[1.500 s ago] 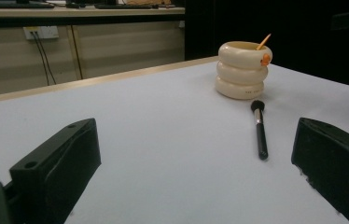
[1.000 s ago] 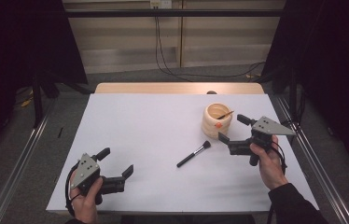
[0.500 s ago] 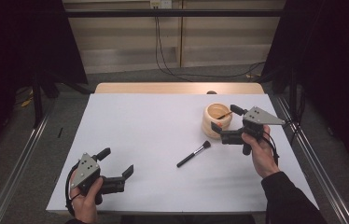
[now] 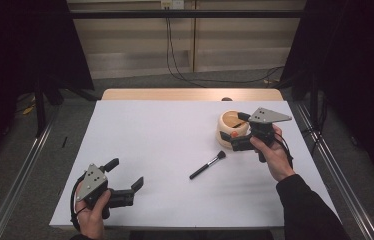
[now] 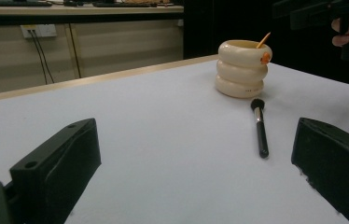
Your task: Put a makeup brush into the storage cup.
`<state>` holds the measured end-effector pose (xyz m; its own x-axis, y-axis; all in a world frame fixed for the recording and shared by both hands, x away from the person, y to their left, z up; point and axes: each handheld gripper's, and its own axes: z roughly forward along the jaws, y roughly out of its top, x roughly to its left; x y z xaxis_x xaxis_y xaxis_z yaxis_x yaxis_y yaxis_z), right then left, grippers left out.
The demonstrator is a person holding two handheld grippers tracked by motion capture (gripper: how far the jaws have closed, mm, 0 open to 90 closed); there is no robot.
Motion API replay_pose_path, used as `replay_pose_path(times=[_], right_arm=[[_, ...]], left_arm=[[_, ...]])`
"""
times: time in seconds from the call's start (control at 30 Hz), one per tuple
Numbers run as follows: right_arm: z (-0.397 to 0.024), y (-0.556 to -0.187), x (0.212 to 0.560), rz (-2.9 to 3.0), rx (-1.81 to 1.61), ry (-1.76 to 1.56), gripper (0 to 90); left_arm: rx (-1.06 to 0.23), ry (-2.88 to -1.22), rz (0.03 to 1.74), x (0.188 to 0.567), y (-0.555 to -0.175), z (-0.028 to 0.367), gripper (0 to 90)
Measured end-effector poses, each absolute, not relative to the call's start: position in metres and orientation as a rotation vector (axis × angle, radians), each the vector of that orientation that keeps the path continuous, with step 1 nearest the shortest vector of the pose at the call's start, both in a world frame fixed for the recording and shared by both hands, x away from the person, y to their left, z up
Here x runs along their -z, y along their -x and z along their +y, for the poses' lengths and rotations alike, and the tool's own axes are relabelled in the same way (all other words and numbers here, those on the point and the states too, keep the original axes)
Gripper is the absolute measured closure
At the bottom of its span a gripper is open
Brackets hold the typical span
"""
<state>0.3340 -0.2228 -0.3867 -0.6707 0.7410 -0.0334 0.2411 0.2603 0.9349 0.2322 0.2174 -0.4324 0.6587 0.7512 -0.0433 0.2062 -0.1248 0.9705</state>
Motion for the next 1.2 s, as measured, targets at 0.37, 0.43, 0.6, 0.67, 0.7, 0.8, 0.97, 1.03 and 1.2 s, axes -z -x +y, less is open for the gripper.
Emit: replay_pose_path(times=[0.37,0.43,0.6,0.67,0.7,0.8,0.97,1.03,1.2], right_arm=[[-0.234,-0.337,0.385,2.211,-1.341,-0.938,13.9],[-0.234,-0.336,0.385,2.245,-1.309,-0.938,12.9],[-0.233,-0.335,0.382,2.328,-1.249,-0.938,7.5],[-0.232,-0.336,0.381,2.375,-1.211,-0.949,7.0],[-0.231,-0.336,0.381,2.408,-1.191,-0.949,6.4],[-0.227,-0.336,0.382,2.5,-1.144,-0.954,6.7],[-0.223,-0.339,0.386,2.615,-1.059,-0.969,8.7],[-0.222,-0.339,0.388,2.663,-1.022,-0.959,8.7],[-0.221,-0.341,0.392,2.74,-0.947,-1.017,8.7]], left_arm=[[-0.563,-1.667,0.784,0.432,-0.232,0.217,1.1],[-0.564,-1.667,0.784,0.432,-0.232,0.216,1.1],[-0.562,-1.668,0.784,0.432,-0.232,0.216,1.1],[-0.563,-1.667,0.783,0.432,-0.232,0.216,1.1],[-0.562,-1.667,0.782,0.432,-0.232,0.217,1.1],[-0.558,-1.667,0.781,0.432,-0.232,0.217,1.1],[-0.562,-1.668,0.783,0.432,-0.232,0.217,1.1],[-0.56,-1.663,0.785,0.432,-0.232,0.216,1.1],[-0.563,-1.667,0.778,0.432,-0.232,0.217,1.1]])
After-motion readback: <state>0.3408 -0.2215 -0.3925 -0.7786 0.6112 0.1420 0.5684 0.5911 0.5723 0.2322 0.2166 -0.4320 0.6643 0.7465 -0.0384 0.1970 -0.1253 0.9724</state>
